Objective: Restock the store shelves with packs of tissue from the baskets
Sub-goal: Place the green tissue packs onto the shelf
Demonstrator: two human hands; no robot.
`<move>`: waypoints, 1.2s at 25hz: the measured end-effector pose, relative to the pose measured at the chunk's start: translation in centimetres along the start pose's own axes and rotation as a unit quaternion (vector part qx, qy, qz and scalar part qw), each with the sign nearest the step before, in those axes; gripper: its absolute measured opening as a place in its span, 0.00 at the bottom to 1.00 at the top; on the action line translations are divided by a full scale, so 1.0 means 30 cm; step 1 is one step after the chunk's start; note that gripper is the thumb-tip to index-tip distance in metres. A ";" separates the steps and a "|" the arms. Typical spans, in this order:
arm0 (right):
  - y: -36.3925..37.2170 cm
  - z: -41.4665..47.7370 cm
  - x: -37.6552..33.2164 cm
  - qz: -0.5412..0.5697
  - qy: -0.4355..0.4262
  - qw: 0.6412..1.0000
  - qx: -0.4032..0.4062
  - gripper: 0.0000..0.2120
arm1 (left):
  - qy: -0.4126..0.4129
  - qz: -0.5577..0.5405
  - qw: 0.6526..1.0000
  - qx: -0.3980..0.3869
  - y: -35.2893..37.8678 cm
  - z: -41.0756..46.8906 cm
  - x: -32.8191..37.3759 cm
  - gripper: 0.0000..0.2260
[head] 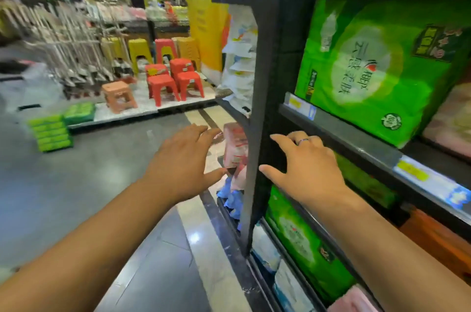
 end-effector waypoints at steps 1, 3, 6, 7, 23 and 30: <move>0.016 0.038 -0.076 0.002 -0.020 1.000 -0.002 0.33 | -0.023 0.002 1.000 -0.001 -0.011 -0.029 -0.073 0.36; 0.045 0.127 -0.239 0.013 -0.057 0.998 -0.005 0.34 | -0.063 0.005 0.998 0.006 -0.032 -0.084 -0.228 0.36; 0.093 0.277 -0.518 0.046 -0.109 0.993 -0.026 0.33 | -0.128 0.007 0.992 0.008 -0.063 -0.147 -0.502 0.35; 0.108 0.327 -0.615 0.055 -0.125 0.990 -0.029 0.33 | -0.140 0.012 0.990 0.011 -0.076 -0.163 -0.590 0.35; 0.458 1.185 -1.771 0.135 -0.258 0.953 -0.086 0.33 | -0.336 0.033 0.941 0.006 -0.114 -0.064 -1.864 0.36; 0.596 1.789 -2.237 0.113 -0.346 0.923 -0.124 0.36 | -0.421 0.040 0.906 0.029 -0.128 0.177 -2.465 0.36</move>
Point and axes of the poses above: each hand's wrist, its own z-axis towards the middle knuckle, its own y-axis out of the palm, x = y × z, the point moved 6 cm from there along z, towards the middle knuckle, and after that the axes turned 13 degrees about -z, right-handed, at the moved point
